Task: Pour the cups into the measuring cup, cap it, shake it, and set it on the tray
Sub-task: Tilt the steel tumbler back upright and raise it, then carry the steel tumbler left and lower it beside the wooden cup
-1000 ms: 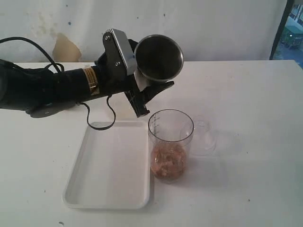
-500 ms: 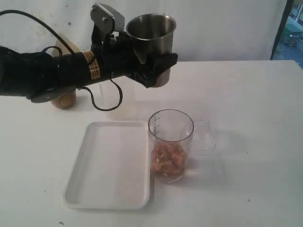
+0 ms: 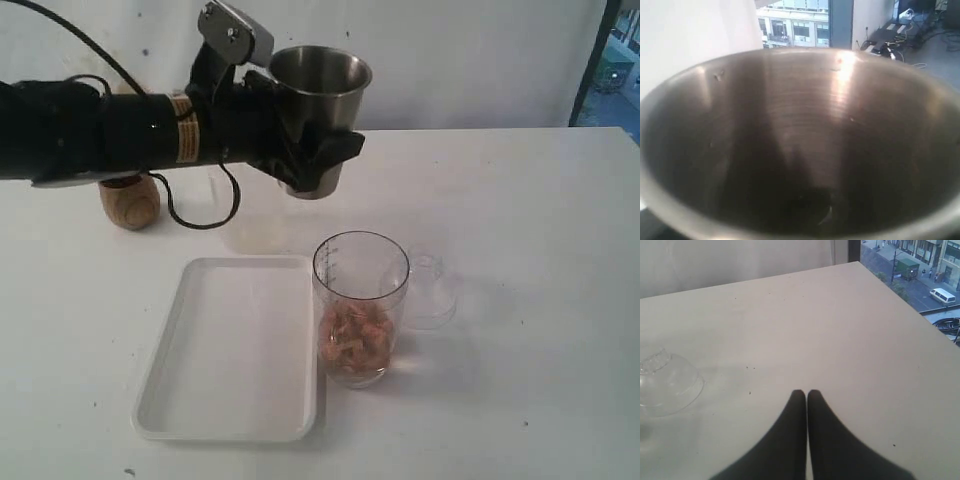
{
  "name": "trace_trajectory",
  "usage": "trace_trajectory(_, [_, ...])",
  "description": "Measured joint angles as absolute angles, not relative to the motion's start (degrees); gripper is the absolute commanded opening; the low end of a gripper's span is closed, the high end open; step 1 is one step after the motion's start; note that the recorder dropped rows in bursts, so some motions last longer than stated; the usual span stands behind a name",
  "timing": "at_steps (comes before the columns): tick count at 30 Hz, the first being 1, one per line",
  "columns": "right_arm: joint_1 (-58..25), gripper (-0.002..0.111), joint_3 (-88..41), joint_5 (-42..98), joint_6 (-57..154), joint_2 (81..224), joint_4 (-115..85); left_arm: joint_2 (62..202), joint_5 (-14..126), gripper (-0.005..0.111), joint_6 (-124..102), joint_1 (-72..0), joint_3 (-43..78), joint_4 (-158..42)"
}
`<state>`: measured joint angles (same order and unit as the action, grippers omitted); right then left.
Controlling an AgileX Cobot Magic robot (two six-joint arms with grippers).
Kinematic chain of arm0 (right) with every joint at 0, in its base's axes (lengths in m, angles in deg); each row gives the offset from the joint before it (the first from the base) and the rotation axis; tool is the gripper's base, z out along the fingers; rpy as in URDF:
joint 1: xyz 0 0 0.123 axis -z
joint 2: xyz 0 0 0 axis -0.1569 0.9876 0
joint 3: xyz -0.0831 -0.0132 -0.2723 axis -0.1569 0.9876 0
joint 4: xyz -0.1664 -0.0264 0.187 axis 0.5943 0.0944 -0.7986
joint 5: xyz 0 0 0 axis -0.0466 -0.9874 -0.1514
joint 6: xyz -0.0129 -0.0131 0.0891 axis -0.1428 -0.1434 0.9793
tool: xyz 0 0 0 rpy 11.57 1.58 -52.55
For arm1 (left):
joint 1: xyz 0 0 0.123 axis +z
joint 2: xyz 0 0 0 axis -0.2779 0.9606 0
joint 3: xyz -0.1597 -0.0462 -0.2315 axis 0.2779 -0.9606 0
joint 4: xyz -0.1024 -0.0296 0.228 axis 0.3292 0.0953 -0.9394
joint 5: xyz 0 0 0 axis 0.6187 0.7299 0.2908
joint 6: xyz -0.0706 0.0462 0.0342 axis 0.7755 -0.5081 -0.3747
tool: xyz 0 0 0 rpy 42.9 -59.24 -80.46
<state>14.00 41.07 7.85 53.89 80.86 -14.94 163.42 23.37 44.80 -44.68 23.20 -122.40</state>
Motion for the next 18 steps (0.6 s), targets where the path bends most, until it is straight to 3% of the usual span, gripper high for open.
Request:
trace_trajectory(9, [14.0, 0.000, 41.1, 7.8, 53.9, 80.9, -14.9, 152.2, 38.2, 0.000, 43.3, -44.2, 18.6, -120.6])
trace_trajectory(18, [14.0, 0.000, 41.1, 7.8, 53.9, 80.9, -14.9, 146.7, 24.0, 0.000, 33.4, -30.7, 3.6, -103.0])
